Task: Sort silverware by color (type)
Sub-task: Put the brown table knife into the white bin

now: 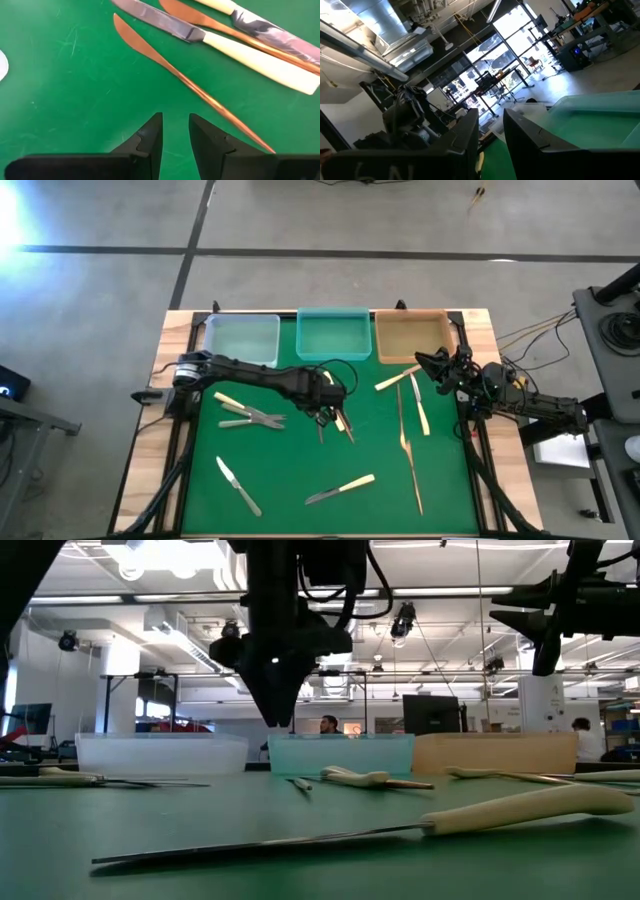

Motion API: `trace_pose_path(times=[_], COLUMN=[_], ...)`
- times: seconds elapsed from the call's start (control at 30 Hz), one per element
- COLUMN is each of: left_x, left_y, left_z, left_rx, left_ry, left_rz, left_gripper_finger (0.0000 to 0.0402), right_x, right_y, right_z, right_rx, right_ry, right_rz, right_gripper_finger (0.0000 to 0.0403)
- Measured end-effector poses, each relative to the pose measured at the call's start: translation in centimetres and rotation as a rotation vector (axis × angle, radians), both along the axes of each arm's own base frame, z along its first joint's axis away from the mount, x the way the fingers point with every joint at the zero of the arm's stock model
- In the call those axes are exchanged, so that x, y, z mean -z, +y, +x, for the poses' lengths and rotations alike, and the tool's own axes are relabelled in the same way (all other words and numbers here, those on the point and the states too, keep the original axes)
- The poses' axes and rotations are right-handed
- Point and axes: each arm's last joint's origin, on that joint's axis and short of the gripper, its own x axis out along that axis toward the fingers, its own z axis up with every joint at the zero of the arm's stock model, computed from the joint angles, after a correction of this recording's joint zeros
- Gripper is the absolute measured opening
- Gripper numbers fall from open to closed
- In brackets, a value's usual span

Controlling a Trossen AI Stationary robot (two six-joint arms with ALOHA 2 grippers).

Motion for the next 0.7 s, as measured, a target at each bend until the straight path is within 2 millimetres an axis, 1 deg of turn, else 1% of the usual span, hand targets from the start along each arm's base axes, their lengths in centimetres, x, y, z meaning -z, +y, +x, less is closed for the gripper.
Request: trace_pose_path(times=[0.17, 0.33, 0.6, 0.7], left_x=[0.0, -0.1, -0.3, -0.6], left_y=[-0.1, -0.7, -2.0, -2.9], left_z=[0.7, 1.4, 1.7, 2.1], left_rx=[-0.005, -0.095, -0.391, -0.466], left_ry=[-0.068, -0.164, -0.243, -0.295], left_rz=[-0.021, -0.081, -0.152, -0.184], left_gripper_finger=[0.0078, 0.0077, 0.0077, 0.0077], right_x=[0.0, 0.0, 0.0, 0.0], right_y=[0.0, 0.0, 0.0, 0.0], right_z=[0.0, 0.0, 0.0, 0.0], right_rx=[0.0, 0.0, 0.0, 0.0], right_ry=[-0.001, -0.001, -0.001, -0.001], right_rz=[0.0, 0.0, 0.0, 0.0], right_gripper_finger=[0.0082, 0.0082, 0.0082, 0.0082])
